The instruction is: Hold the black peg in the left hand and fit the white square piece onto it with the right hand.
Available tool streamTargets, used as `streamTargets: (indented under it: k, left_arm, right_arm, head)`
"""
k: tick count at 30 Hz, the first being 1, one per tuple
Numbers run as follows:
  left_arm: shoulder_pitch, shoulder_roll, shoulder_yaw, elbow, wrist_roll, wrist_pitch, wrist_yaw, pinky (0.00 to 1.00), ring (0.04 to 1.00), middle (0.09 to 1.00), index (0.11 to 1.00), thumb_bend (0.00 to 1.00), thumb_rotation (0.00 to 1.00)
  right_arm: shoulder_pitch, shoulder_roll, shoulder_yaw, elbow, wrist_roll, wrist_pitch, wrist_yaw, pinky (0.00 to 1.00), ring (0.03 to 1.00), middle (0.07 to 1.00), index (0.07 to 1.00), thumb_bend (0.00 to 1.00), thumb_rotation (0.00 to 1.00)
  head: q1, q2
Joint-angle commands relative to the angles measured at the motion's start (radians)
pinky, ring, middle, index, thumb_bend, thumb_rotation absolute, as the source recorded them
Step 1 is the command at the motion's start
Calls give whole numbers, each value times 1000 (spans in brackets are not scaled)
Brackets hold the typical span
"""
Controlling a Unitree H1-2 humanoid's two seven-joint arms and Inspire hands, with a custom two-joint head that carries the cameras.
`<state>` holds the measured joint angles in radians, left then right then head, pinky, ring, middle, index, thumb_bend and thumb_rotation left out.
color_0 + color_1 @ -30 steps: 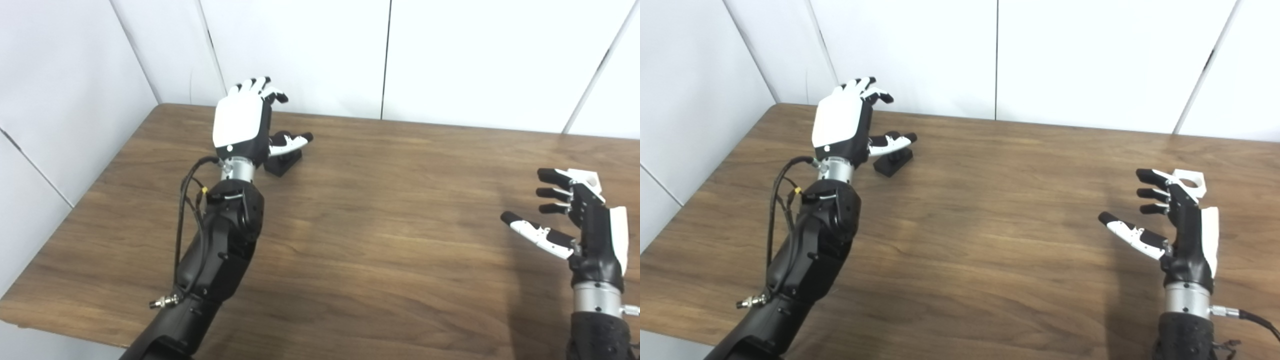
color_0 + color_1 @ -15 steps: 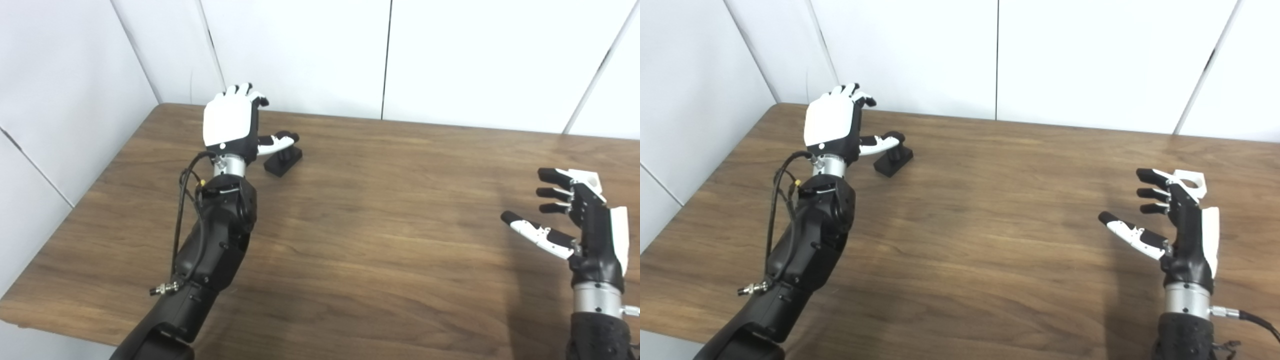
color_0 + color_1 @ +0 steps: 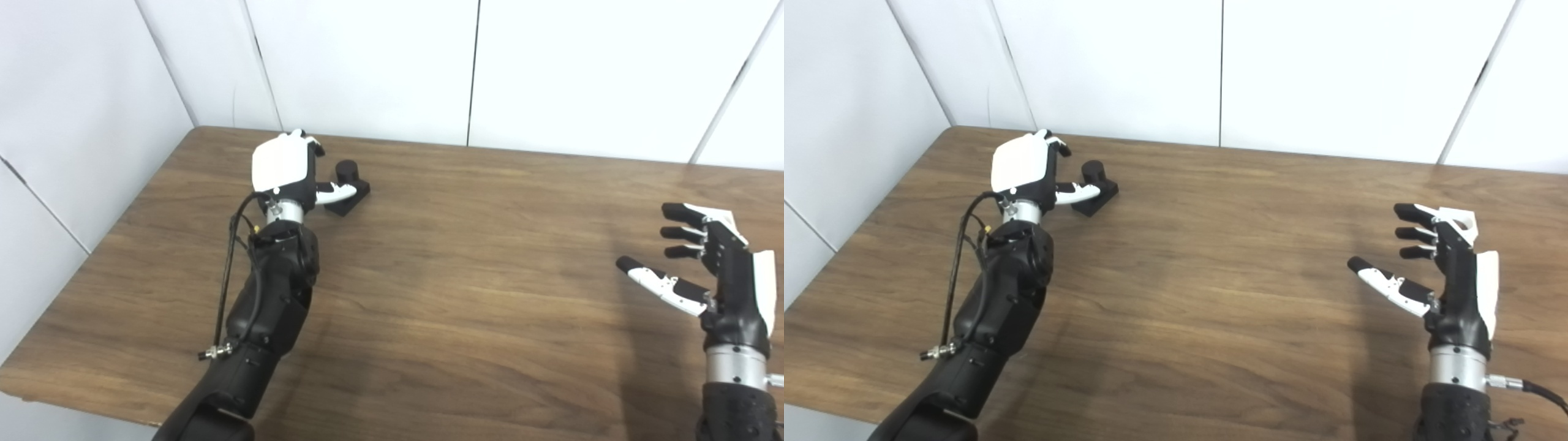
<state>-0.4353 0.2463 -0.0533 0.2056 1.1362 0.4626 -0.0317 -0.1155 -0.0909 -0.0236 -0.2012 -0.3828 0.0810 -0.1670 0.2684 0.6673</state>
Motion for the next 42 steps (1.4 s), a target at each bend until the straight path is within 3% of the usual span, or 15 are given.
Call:
streamTargets:
  k: [1, 4, 16, 19, 24, 26, 28, 38, 42]
  left_arm:
    - [-53, -1, 12, 10, 8, 7, -9, 840, 888, 898, 684, 889, 549]
    - [-51, -15, 5, 57, 11, 7, -19, 791, 864, 886, 678, 894, 553]
    - [-33, -40, -16, 185, -4, 7, 6, 762, 846, 863, 677, 898, 553]
    - [-32, -40, -19, 207, -17, 7, 28, 806, 859, 858, 607, 860, 495]
    - [-47, -35, -20, 249, 11, 7, 66, 780, 823, 812, 518, 769, 341]
    - [-51, -33, -22, 250, 5, 7, 67, 801, 823, 807, 497, 616, 189]
    - [-51, -30, -24, 244, -2, 7, 62, 824, 825, 806, 489, 537, 110]
    - [-38, -15, -49, 211, -56, 7, 65, 809, 823, 799, 484, 518, 80]
    - [-33, -5, -63, 185, -87, 6, 54, 847, 831, 797, 482, 520, 72]
  right_arm:
    - [-26, 0, -2, -33, -7, -11, -6, 555, 672, 735, 692, 676, 0]
    - [-28, 2, -1, -32, 0, -15, -2, 547, 672, 739, 692, 671, 0]
    - [-34, 3, -4, -48, -10, 12, -3, 541, 670, 738, 695, 666, 0]
    - [-33, 2, -6, -55, -12, 19, -1, 536, 669, 739, 697, 667, 0]
    - [-25, -2, -11, -60, -6, 9, -1, 535, 663, 735, 691, 665, 0]
    - [-22, -1, -12, -61, -1, 9, 1, 543, 667, 736, 690, 664, 0]
    - [-21, 0, -13, -60, 2, 11, 2, 552, 671, 737, 692, 661, 0]
    - [-22, -3, -17, -57, 3, 11, 3, 554, 673, 737, 694, 664, 0]
    - [-23, -3, -19, -60, 9, 10, 7, 556, 676, 741, 695, 660, 0]
  head:
    - [0, 0]
    - [-3, 3]
    - [-10, 10]
    - [-12, 12]
    - [-9, 15]
    - [-8, 16]
    - [-10, 17]
    - [-12, 23]
    - [-14, 24]
